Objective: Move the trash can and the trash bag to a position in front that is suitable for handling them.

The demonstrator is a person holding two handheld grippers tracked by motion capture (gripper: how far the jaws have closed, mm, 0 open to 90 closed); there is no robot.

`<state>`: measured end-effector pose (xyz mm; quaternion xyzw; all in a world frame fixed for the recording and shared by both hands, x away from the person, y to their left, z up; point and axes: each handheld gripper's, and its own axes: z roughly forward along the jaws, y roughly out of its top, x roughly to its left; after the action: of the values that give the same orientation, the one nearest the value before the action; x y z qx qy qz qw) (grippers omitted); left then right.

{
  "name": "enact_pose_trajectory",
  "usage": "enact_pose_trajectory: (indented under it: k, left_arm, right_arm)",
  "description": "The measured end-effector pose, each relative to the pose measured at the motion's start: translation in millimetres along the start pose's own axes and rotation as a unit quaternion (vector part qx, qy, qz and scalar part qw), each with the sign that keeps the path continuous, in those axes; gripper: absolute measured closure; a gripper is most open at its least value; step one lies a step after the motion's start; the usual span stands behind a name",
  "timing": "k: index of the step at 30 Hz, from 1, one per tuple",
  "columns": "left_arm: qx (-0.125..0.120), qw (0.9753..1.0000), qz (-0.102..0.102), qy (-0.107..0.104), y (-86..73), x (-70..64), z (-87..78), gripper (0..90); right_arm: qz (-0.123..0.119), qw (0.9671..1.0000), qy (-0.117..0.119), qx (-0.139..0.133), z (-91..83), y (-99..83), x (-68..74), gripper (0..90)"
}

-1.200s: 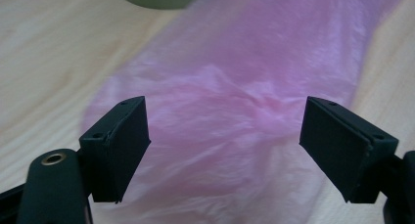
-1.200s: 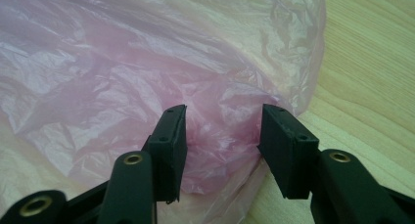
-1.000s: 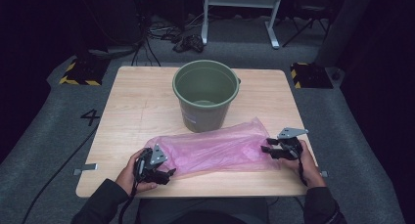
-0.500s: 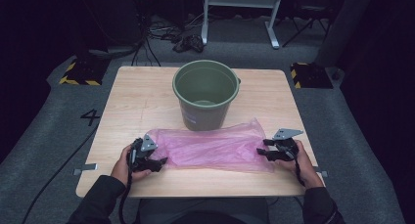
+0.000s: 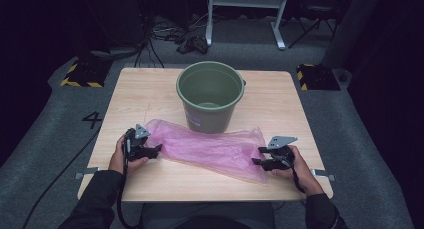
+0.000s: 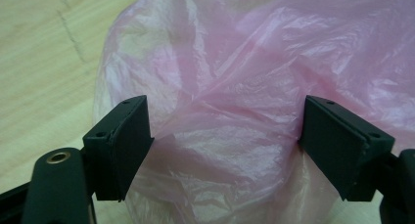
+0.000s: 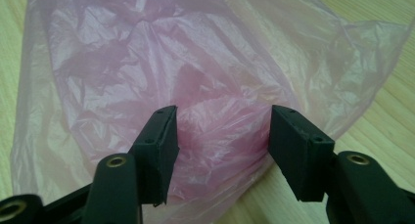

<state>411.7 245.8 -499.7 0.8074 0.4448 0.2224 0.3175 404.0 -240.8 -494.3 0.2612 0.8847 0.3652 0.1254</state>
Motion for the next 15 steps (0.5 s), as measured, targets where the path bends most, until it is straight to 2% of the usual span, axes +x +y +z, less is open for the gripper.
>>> enact_pose_trajectory:
  k: [1,3,6,9,12,14,15]
  left_arm:
    - [0.000,1.0000,0.000,0.000,0.0,0.0,0.0,19.6]
    - [0.002,0.9998,-0.009,0.018,3.3,1.5,2.9,18.9]
    - [0.000,0.9995,-0.010,0.029,4.8,1.1,0.8,20.0]
    - [-0.022,0.9994,-0.024,0.007,7.7,-1.1,-10.4,19.6]
    - [-0.049,0.9985,-0.020,-0.016,12.7,-10.5,-23.4,19.8]
    - [-0.057,0.9981,-0.015,-0.020,14.3,-15.9,-27.1,20.5]
    - [-0.066,0.9973,0.006,-0.033,17.5,-28.9,-33.5,20.5]
  right_arm:
    - [0.000,1.0000,0.000,0.000,0.0,0.0,0.0,44.5]
    - [-0.003,1.0000,0.004,0.002,2.2,2.6,4.5,43.8]
    - [-0.005,1.0000,0.006,0.000,4.9,5.0,8.4,43.1]
    - [-0.002,1.0000,0.005,0.002,7.3,7.5,11.1,42.3]
    - [0.004,1.0000,0.001,0.004,10.4,11.0,14.3,41.3]
    - [0.003,1.0000,-0.001,0.004,11.7,12.1,15.2,40.4]
    - [0.009,0.9999,-0.004,0.005,14.5,15.0,17.7,39.1]
